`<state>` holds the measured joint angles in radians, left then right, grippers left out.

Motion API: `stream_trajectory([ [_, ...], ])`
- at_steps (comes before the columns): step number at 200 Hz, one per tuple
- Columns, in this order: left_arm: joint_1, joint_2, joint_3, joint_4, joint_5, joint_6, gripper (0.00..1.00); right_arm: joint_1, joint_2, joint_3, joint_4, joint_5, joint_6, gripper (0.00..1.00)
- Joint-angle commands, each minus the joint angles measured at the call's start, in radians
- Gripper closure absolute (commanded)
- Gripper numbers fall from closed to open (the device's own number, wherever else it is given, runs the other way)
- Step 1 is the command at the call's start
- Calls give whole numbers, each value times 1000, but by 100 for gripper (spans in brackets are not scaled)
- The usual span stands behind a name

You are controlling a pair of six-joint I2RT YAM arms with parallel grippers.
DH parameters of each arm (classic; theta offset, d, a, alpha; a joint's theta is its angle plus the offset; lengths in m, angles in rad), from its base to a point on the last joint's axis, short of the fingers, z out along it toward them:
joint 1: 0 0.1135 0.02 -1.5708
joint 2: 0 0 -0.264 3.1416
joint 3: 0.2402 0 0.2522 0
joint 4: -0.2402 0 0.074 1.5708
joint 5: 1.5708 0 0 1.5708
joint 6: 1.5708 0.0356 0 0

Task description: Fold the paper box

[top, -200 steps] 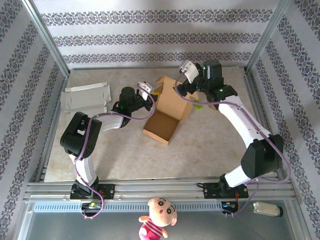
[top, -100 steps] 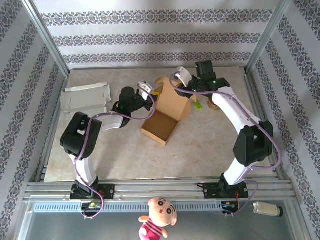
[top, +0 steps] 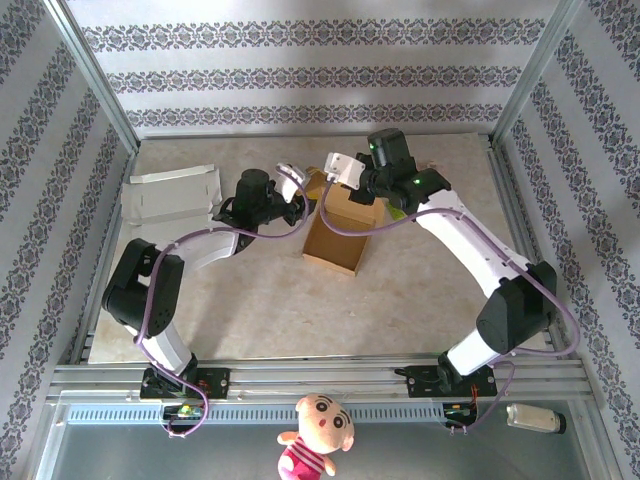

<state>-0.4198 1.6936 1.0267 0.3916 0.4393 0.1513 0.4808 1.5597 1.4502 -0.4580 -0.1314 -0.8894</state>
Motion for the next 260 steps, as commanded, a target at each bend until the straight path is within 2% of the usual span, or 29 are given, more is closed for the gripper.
stream_trajectory([
  [1, -14, -20, 31, -135, -51, 81, 54, 23, -24, -35, 39, 68, -66, 91],
  [51, -12, 19, 73, -117, -74, 61, 53, 36, -22, -49, 48, 62, -58, 91],
  [77, -2, 3, 70, -110, -54, 82, 40, 35, -26, -59, 52, 76, -65, 91],
  [115, 32, 16, 136, -199, 17, 175, 24, 36, -32, -65, 53, 63, -57, 91],
  [130, 40, 32, 166, -224, 52, 205, 20, 35, -33, -67, 53, 57, -53, 91],
  [159, 43, 81, 238, -273, 96, 225, 20, 36, -32, -69, 55, 57, -52, 91],
  [190, 45, 125, 285, -301, 110, 192, 30, 36, -30, -70, 60, 65, -52, 91],
  [214, 44, 143, 300, -315, 110, 147, 50, 37, -33, -75, 75, 72, -39, 91],
  [243, 37, 158, 338, -374, 79, 32, 76, 41, -40, -97, 117, 72, -6, 91],
  [260, 36, 155, 340, -377, 36, -66, 82, 45, -42, -111, 145, 70, 23, 91],
])
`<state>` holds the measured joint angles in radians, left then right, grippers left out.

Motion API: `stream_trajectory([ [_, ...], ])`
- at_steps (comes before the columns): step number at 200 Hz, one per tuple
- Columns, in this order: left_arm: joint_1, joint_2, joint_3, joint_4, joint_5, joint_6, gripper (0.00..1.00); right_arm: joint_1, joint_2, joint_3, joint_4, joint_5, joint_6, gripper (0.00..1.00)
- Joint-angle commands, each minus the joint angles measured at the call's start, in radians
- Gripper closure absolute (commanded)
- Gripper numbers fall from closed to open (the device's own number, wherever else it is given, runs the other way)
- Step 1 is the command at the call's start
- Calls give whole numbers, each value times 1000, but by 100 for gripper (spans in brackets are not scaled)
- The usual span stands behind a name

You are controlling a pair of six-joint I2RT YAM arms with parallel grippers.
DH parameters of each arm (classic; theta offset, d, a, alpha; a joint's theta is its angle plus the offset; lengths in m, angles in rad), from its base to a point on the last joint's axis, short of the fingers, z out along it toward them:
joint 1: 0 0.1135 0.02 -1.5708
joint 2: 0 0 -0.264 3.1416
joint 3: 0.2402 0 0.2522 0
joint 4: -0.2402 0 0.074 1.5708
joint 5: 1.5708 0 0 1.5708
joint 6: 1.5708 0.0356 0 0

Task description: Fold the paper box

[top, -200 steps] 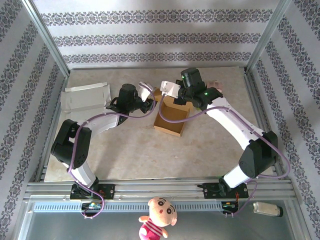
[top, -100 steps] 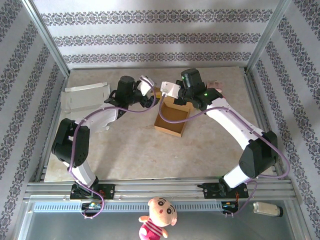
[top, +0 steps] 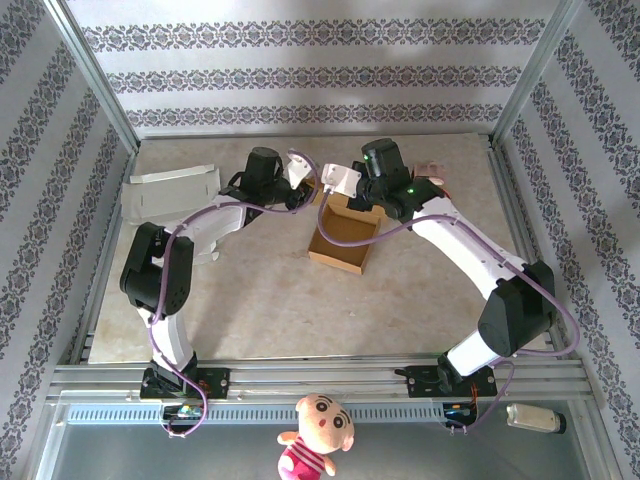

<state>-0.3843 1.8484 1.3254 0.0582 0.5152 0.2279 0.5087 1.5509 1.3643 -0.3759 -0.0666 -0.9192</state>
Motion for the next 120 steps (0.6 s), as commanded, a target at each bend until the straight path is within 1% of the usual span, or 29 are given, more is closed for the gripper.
stream_trajectory([
  [1, 1, -1, 41, -43, -43, -149, 83, 17, -33, -26, 65, 6, 55, 91],
  [16, -1, -5, 46, -49, -63, -244, 85, 23, -35, -41, 94, 11, 85, 92],
  [38, -22, -5, 52, -64, -80, -344, 89, 32, -38, -76, 164, 17, 144, 92],
  [55, -38, 0, 57, -76, -127, -433, 92, 36, -44, -114, 242, 20, 194, 92],
  [68, -44, 4, 45, -58, -168, -520, 95, 36, -42, -132, 288, 26, 230, 92],
  [81, -50, 1, 18, -9, -182, -599, 97, 37, -36, -139, 315, 34, 265, 92],
  [99, -73, -11, -41, 84, -217, -649, 100, 37, -25, -141, 342, 40, 295, 94],
  [120, -92, -29, -115, 172, -241, -640, 100, 37, -22, -167, 380, 43, 311, 94],
])
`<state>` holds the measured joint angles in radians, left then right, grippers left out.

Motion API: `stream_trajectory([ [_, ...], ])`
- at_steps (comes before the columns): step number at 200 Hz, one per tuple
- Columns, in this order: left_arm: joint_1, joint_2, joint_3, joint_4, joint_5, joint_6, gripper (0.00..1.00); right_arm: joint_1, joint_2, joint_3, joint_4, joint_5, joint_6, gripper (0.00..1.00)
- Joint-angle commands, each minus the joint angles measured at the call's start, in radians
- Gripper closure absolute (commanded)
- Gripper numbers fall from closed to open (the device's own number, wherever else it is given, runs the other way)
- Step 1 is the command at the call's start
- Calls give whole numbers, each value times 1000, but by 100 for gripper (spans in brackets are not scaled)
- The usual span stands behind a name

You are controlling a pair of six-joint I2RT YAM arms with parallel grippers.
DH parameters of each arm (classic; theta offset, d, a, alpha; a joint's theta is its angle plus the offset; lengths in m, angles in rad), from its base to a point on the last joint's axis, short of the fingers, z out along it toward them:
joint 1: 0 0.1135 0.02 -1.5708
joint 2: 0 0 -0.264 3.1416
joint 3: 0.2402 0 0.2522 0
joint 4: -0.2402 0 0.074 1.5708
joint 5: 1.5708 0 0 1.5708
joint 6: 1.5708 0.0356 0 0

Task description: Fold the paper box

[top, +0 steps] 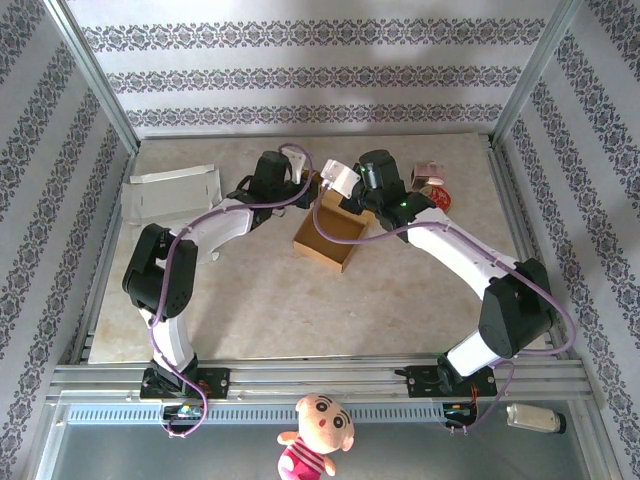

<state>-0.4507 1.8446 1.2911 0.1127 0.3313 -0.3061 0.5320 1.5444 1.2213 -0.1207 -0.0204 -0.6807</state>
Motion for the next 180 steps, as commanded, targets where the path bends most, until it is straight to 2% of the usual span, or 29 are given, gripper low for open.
stream_trajectory([
  [1, -27, -26, -84, 121, -57, -104, 100, 14, -15, -25, 129, -3, 74, 94],
  [23, -41, -47, -164, 198, -74, -50, 100, 14, -34, -61, 165, 2, 82, 80],
  [50, -69, -69, -258, 309, -109, 35, 100, 11, -68, -65, 161, 2, 139, 69],
  [92, -79, -93, -310, 394, -142, 56, 100, -6, -150, -72, 99, -26, 290, 28],
  [110, -93, -92, -303, 389, -151, 83, 100, -28, -189, -94, 71, -7, 389, 17],
  [141, -111, -85, -277, 356, -173, 103, 100, -77, -259, -163, 23, -15, 489, 9],
  [180, -121, -83, -247, 314, -206, 114, 100, -98, -363, -274, -19, -36, 545, 12],
])
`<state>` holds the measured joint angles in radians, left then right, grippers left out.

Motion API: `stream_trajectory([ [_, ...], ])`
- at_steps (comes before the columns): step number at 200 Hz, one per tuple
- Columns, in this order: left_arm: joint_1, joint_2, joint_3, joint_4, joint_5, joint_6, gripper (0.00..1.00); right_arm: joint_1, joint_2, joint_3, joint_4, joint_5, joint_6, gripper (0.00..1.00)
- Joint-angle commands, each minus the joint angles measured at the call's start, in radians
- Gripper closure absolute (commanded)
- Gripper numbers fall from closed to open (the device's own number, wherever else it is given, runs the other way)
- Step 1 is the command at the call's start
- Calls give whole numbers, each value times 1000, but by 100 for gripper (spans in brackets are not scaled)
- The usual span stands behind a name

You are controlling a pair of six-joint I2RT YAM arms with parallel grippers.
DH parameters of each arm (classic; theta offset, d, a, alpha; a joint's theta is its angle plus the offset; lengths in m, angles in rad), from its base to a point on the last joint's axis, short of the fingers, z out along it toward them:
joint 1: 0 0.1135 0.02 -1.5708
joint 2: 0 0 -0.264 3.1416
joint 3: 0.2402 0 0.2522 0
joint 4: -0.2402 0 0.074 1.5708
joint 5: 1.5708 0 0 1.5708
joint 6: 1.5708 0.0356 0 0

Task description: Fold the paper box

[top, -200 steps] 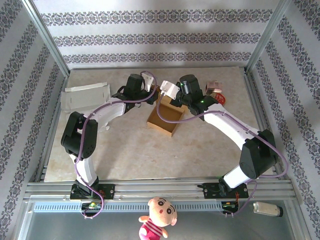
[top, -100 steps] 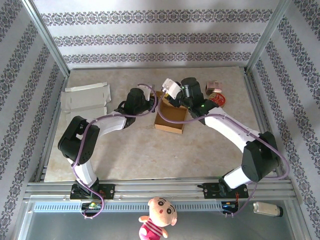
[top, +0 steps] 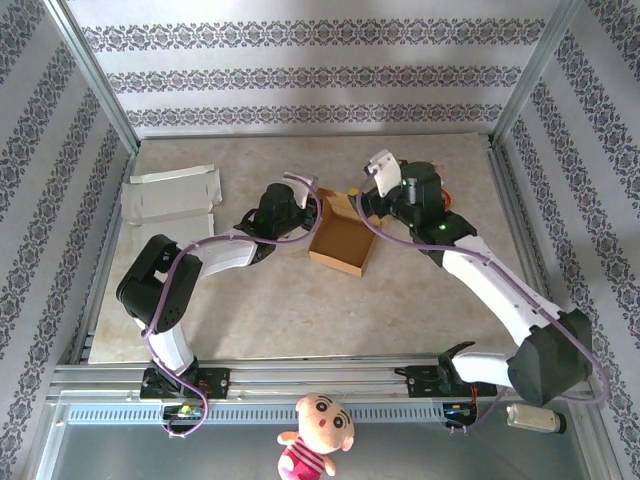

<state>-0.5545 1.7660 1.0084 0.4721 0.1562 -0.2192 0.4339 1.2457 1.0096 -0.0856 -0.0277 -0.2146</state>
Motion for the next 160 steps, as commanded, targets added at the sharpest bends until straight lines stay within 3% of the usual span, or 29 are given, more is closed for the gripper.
stream_trajectory([
  [1, -18, -4, 37, -46, -32, 27, 100, 0, -68, -67, -55, -31, 79, 12],
  [41, -25, -6, 47, -59, -49, 33, 100, 1, -124, -152, -93, 23, 116, 16],
  [68, -32, -10, 46, -64, -55, 35, 100, 0, -83, -151, -101, 151, 112, 14],
  [90, -38, -13, 50, -68, -62, 39, 100, -1, -29, -141, -96, 179, 96, 13],
  [105, -40, -13, 51, -75, -64, 41, 100, -2, 2, -134, -82, 195, 96, 19],
  [160, -47, -10, 51, -68, -81, 22, 100, -6, 72, -137, -30, 235, 158, 59],
])
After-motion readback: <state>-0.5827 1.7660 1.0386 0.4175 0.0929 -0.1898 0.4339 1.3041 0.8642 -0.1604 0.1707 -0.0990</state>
